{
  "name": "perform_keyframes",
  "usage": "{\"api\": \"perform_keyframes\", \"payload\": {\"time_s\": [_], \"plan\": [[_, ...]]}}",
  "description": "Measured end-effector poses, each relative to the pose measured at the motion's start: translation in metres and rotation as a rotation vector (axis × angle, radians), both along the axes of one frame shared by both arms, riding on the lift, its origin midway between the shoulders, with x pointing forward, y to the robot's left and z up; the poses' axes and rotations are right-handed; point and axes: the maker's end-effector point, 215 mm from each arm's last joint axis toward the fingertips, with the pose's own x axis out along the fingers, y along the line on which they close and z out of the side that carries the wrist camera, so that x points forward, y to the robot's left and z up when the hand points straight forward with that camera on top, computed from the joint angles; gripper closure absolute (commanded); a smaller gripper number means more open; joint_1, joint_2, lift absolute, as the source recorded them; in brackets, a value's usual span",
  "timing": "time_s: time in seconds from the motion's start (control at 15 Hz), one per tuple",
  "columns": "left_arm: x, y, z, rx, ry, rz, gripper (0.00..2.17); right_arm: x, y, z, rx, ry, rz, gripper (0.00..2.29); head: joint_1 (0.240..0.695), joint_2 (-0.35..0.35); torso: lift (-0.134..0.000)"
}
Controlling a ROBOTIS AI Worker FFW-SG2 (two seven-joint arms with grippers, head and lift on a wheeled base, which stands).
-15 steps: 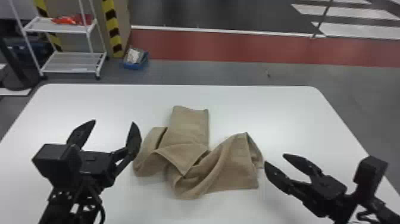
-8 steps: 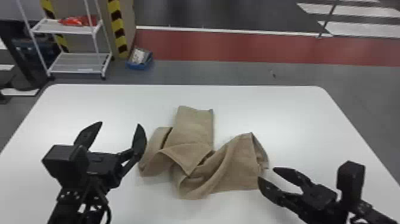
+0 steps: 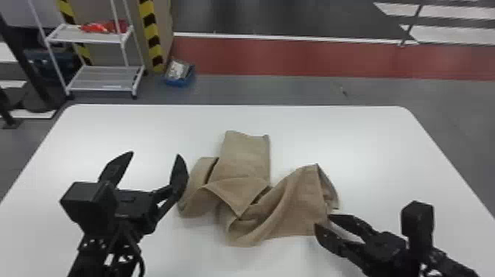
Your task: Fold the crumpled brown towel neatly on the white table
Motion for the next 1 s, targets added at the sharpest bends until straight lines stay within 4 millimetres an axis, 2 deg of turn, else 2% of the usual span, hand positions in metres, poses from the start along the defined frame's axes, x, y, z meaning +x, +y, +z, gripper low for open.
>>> {"api": "perform_keyframes", "payload": {"time_s": [0.27, 0.33, 0.47, 0.53, 0.6, 0.8, 1.0], "plan": [[-0.002, -0.001, 0.002, -0.002, -0.002, -0.001, 0.08, -0.006, 0.005, -0.011, -0.017, 0.048, 0.009, 0.65, 0.695, -0.045, -0.124], [-0.003, -0.001, 0.002, -0.002, -0.003, -0.002, 0.08, -0.008, 0.005, -0.014, -0.022, 0.061, 0.008, 0.76, 0.695, -0.045, -0.124], [-0.003, -0.001, 0.002, 0.000, -0.003, -0.003, 0.08, -0.010, 0.007, -0.017, -0.030, 0.077, 0.011, 1.47, 0.695, -0.044, -0.124], [-0.003, -0.001, 0.002, -0.001, -0.002, -0.004, 0.08, -0.009, 0.008, -0.014, -0.030, 0.073, 0.013, 1.67, 0.695, -0.043, -0.124], [-0.003, -0.001, 0.002, -0.001, -0.002, -0.005, 0.08, -0.009, 0.010, -0.010, -0.027, 0.065, 0.015, 1.69, 0.695, -0.042, -0.124], [-0.005, -0.002, 0.002, 0.000, -0.001, -0.006, 0.08, -0.002, 0.020, 0.017, -0.006, 0.012, 0.026, 1.80, 0.695, -0.028, -0.124], [-0.007, -0.003, 0.002, 0.000, 0.000, -0.007, 0.08, 0.012, 0.039, 0.068, 0.035, -0.087, 0.022, 1.80, 0.695, -0.006, -0.124]]}}
